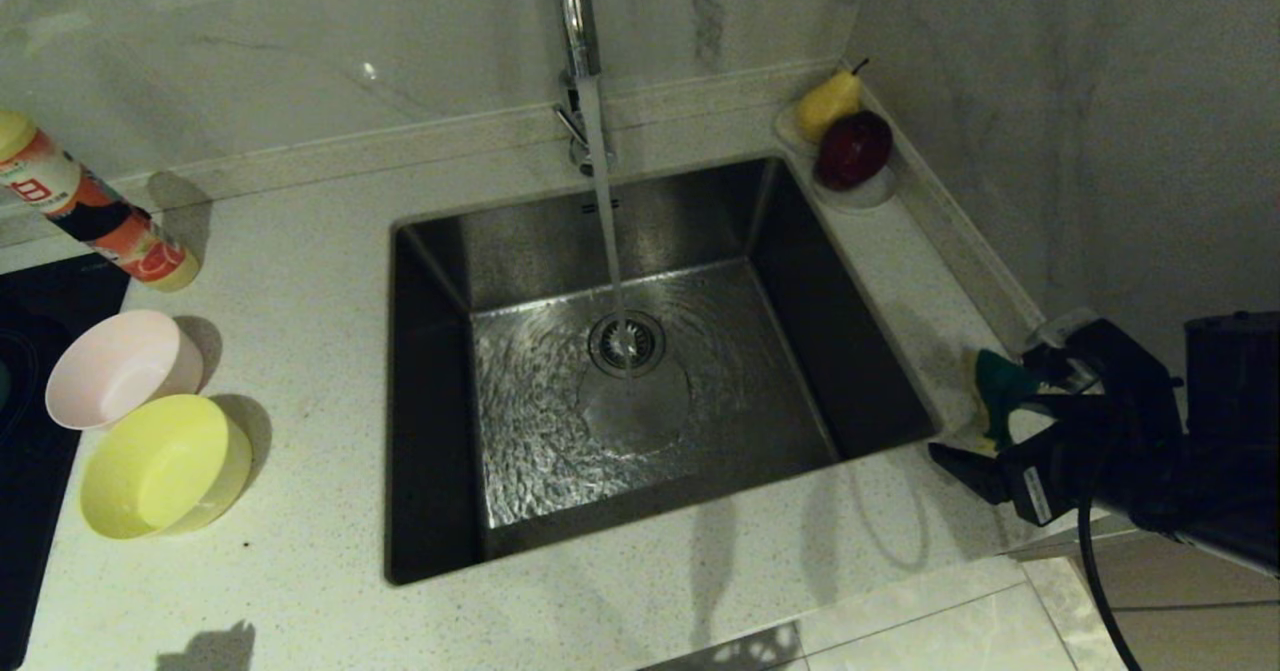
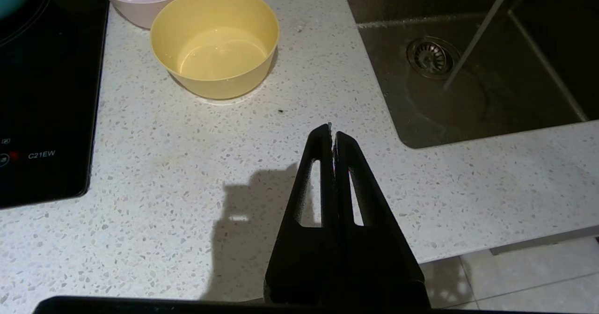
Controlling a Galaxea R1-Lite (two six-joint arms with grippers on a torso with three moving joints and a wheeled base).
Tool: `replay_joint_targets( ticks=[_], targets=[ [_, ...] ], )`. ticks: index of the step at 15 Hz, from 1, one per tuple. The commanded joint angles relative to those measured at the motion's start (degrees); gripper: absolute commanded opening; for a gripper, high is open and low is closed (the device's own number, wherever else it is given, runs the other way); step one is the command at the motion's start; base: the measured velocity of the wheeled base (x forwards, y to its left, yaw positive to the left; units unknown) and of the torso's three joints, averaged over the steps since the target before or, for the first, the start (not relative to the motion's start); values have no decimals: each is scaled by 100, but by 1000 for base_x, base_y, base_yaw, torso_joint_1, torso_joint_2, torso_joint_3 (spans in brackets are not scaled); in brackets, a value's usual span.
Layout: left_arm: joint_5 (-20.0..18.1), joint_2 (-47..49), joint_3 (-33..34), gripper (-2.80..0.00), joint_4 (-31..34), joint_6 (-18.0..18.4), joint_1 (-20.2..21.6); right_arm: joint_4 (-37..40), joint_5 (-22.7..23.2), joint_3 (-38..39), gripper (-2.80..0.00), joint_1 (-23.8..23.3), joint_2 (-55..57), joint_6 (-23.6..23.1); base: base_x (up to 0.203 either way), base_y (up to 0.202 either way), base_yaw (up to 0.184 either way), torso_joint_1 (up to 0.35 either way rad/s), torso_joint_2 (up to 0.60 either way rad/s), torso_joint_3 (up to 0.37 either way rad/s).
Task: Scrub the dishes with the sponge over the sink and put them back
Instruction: Put down the sponge, then turn off the faucet
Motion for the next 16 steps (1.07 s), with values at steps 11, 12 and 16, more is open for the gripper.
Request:
replay_joint_targets(
  ticks=[11, 12, 16],
  targets=[
    [3, -1, 229, -280, -7, -3, 0, 175, 365, 649, -280, 682, -2218, -38, 0, 0, 0, 0, 0, 0],
    [3, -1, 229, -280, -7, -3, 0, 363, 561, 719, -280, 576, -2599, -48, 0, 0, 0, 0, 0, 0],
    [3, -1, 229, -280, -7, -3, 0, 1127, 1301, 1298, -280, -359, -4169, -42, 0, 0, 0, 0, 0, 0]
  ],
)
